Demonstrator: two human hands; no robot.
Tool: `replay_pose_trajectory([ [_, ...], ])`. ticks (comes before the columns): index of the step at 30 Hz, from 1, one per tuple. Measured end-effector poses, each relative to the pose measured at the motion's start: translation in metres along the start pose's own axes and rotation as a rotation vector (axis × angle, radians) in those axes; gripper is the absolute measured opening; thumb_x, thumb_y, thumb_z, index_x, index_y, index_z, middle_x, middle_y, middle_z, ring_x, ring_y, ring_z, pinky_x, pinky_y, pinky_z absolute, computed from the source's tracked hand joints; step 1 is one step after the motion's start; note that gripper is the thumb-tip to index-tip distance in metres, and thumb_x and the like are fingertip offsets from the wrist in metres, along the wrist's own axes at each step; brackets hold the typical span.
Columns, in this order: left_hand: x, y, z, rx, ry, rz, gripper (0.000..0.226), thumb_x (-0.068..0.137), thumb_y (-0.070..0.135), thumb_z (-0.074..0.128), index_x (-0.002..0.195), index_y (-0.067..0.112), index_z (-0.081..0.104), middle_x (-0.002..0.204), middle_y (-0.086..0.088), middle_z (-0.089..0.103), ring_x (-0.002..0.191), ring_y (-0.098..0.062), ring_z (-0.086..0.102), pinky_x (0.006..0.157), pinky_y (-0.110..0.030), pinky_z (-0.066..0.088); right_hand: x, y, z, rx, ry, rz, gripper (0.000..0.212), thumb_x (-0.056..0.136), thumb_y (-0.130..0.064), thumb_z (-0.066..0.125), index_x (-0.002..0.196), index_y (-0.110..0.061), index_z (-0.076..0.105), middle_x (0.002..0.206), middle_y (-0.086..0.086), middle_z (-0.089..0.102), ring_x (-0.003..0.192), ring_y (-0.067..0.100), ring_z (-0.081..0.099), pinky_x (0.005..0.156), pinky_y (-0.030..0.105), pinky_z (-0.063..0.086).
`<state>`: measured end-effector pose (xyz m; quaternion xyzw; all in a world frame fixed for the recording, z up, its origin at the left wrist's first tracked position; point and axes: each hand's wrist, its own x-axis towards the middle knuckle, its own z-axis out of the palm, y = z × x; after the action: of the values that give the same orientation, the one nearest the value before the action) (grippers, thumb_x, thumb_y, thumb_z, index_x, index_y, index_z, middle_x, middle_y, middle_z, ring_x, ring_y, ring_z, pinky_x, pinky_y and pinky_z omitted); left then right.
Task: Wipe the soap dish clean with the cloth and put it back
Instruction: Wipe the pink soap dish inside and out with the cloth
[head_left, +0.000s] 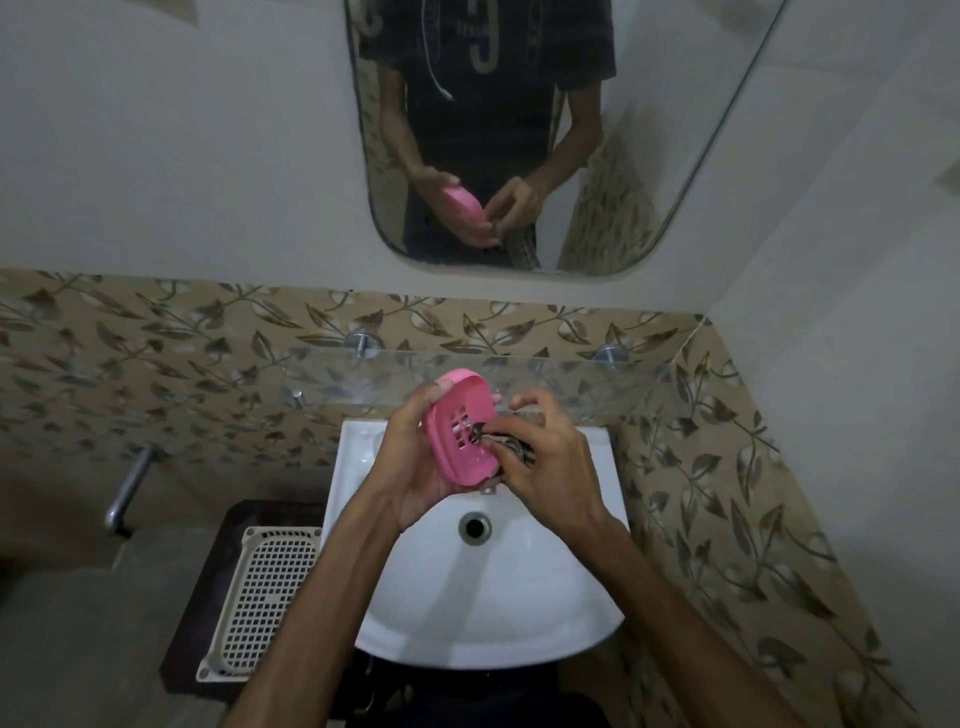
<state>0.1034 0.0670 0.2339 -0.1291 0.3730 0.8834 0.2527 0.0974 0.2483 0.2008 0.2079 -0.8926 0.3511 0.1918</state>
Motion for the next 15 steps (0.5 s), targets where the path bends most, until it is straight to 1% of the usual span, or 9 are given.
replay_pose_trajectory([
  [2,0.001,-0.003,0.007,-0.046,0.051,0.05,0.052,0.092,0.048,0.055,0.116,0.006,0.075,0.118,-0.019,0.067,0.106,-0.034,0.061,0.109,-0.058,0.04,-0.007,-0.002,0.007,-0.04,0.04,0.053,0.016,0.088,-0.02,0.082,0.103,-0.018,0.08,0.108,0.001,0.066,0.077,0.014,0.065,0.065,0.031,0.058],
  [3,0.002,-0.004,0.01,-0.042,0.081,0.077,0.052,0.093,0.048,0.054,0.116,0.006,0.074,0.113,-0.018,0.069,0.1,-0.031,0.064,0.103,-0.053,0.045,-0.011,-0.004,0.011,-0.059,0.039,0.067,0.015,0.087,-0.016,0.081,0.101,-0.016,0.08,0.103,0.0,0.068,0.078,0.016,0.065,0.064,0.035,0.058],
  [5,0.005,-0.008,0.012,0.03,0.158,0.108,0.052,0.093,0.05,0.054,0.117,0.008,0.073,0.108,-0.015,0.072,0.09,-0.027,0.068,0.09,-0.045,0.049,-0.021,-0.012,0.02,-0.057,-0.005,0.093,0.014,0.082,-0.007,0.077,0.094,-0.015,0.079,0.1,-0.001,0.07,0.079,0.016,0.066,0.064,0.037,0.058],
  [6,0.006,-0.01,0.011,0.063,0.19,0.114,0.054,0.091,0.052,0.055,0.119,0.008,0.072,0.11,-0.014,0.072,0.09,-0.026,0.069,0.087,-0.043,0.05,-0.024,-0.015,0.021,-0.042,-0.036,0.102,0.013,0.079,-0.005,0.077,0.089,-0.015,0.078,0.096,-0.002,0.07,0.077,0.015,0.065,0.063,0.037,0.057],
  [8,0.007,-0.017,0.008,0.09,0.21,0.112,0.061,0.089,0.055,0.055,0.125,0.008,0.071,0.113,-0.012,0.073,0.092,-0.025,0.07,0.087,-0.043,0.051,-0.022,-0.014,0.019,-0.03,-0.078,0.13,0.01,0.076,-0.009,0.077,0.083,-0.016,0.077,0.088,-0.004,0.067,0.073,0.014,0.062,0.061,0.038,0.055],
  [10,0.007,-0.019,0.009,0.127,0.184,0.127,0.063,0.09,0.057,0.052,0.126,0.008,0.069,0.108,-0.01,0.074,0.088,-0.022,0.071,0.086,-0.041,0.05,-0.015,-0.009,0.017,-0.031,-0.035,0.164,0.008,0.076,-0.012,0.078,0.083,-0.016,0.078,0.085,-0.004,0.067,0.072,0.014,0.062,0.06,0.038,0.054],
  [13,0.008,-0.015,0.015,0.181,0.158,0.17,0.06,0.082,0.06,0.053,0.114,0.015,0.074,0.101,-0.007,0.075,0.08,-0.018,0.071,0.085,-0.041,0.051,-0.015,-0.014,0.019,0.054,0.065,0.218,0.011,0.078,-0.011,0.082,0.087,-0.016,0.08,0.088,-0.004,0.072,0.076,0.011,0.066,0.065,0.035,0.056],
  [15,0.007,-0.013,0.017,0.215,0.169,0.173,0.059,0.085,0.061,0.052,0.113,0.015,0.075,0.1,-0.008,0.076,0.081,-0.02,0.072,0.085,-0.041,0.052,-0.023,-0.017,0.02,0.096,0.028,0.204,0.012,0.078,-0.012,0.082,0.088,-0.018,0.08,0.092,-0.005,0.073,0.082,0.009,0.067,0.07,0.033,0.058],
])
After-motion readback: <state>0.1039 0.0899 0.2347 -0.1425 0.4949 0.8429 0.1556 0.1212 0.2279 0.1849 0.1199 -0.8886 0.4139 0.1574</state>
